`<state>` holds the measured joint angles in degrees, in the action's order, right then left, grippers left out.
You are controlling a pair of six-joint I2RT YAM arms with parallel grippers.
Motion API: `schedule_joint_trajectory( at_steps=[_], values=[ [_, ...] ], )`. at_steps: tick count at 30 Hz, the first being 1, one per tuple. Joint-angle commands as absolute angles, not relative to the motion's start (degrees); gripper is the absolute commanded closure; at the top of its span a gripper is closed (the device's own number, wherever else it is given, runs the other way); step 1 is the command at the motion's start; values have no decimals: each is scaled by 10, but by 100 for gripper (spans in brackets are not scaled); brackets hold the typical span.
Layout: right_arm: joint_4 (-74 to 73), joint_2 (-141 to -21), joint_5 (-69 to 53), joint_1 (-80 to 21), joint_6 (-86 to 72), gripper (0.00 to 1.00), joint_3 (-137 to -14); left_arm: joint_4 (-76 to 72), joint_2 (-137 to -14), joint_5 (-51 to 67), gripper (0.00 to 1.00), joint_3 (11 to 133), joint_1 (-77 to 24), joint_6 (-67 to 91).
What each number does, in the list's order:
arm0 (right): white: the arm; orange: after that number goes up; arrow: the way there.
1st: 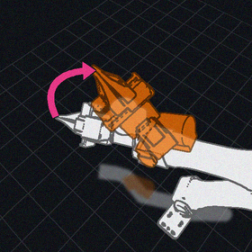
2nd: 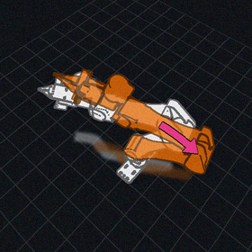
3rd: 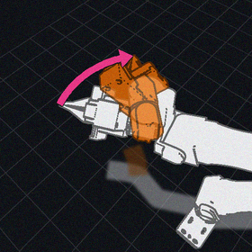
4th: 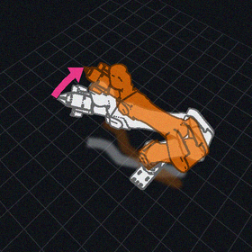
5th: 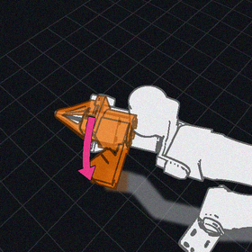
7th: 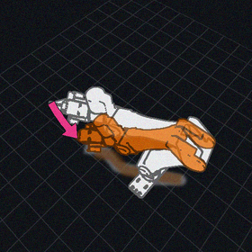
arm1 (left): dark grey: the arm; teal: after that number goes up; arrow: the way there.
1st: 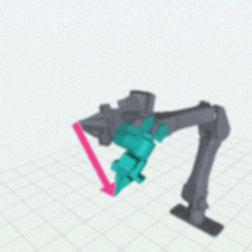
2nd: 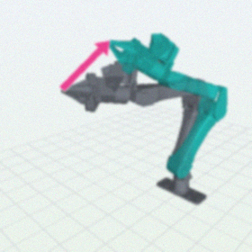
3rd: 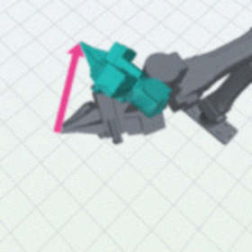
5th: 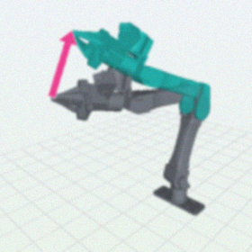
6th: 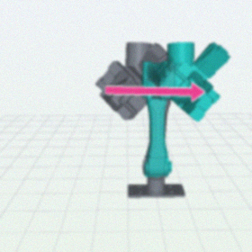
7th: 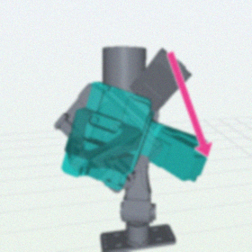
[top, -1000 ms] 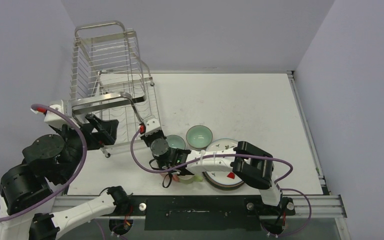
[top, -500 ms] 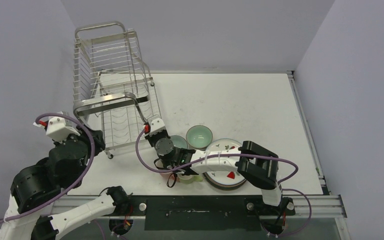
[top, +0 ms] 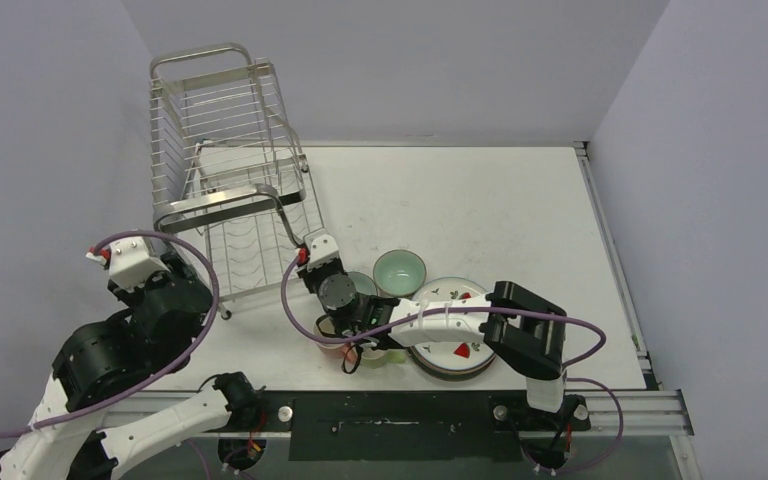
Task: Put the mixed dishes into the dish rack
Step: Move the dish rack to the center of the board.
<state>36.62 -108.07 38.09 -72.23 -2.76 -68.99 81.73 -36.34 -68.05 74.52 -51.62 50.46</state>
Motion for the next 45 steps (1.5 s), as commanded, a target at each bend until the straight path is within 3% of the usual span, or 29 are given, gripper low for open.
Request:
schedule_joint_trajectory(
  at_steps=[1,10,15,37,41,45],
  values=[
    [390,-1040,399,-716,-54,100,-678,798,-373,-719,54,727,-518,500],
    [391,-1030,388,-716,-59,100,-668,694,-367,-754,54,686,-518,411],
    [395,-1025,384,-716,-61,100,-662,625,-357,-753,60,660,-518,347],
    [383,-1006,370,-717,-65,100,-653,559,-365,-772,65,607,-498,281],
    [380,-1008,367,-717,-68,100,-654,516,-373,-723,65,591,-442,242],
    [377,-1005,366,-717,-68,100,-652,432,-386,-566,65,565,-254,170]
  ],
)
